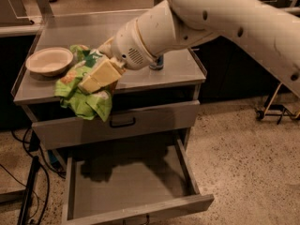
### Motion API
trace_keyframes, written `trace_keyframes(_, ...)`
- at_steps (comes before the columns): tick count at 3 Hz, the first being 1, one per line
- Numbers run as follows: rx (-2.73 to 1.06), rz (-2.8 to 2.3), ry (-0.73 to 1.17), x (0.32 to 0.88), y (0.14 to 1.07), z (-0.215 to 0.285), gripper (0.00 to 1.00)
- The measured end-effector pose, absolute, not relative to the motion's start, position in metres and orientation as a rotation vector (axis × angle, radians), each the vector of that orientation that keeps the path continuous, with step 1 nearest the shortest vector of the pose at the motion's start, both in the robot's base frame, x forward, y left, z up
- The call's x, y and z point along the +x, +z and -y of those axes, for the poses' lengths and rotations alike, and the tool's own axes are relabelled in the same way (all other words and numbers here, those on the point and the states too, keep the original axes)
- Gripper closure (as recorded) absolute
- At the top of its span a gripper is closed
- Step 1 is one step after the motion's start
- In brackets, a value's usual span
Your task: Place green rice chip bag into middle drawer
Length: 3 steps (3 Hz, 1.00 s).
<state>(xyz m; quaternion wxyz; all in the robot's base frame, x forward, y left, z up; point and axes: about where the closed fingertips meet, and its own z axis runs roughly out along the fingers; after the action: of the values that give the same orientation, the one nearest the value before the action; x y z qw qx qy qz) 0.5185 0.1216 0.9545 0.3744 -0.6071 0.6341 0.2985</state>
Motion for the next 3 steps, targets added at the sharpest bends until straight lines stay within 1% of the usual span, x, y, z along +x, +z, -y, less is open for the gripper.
trace_keyframes(1,-1.53,-1.666,0.8,0.489,0.927,-0.12,1.0)
trace_keyframes(2,-1.519,-1.714,0.88,0.466,0.884,-0.124,1.0)
trace_keyframes(3,-1.52,-1.714,0.879,0.466,0.884,-0.124,1.0)
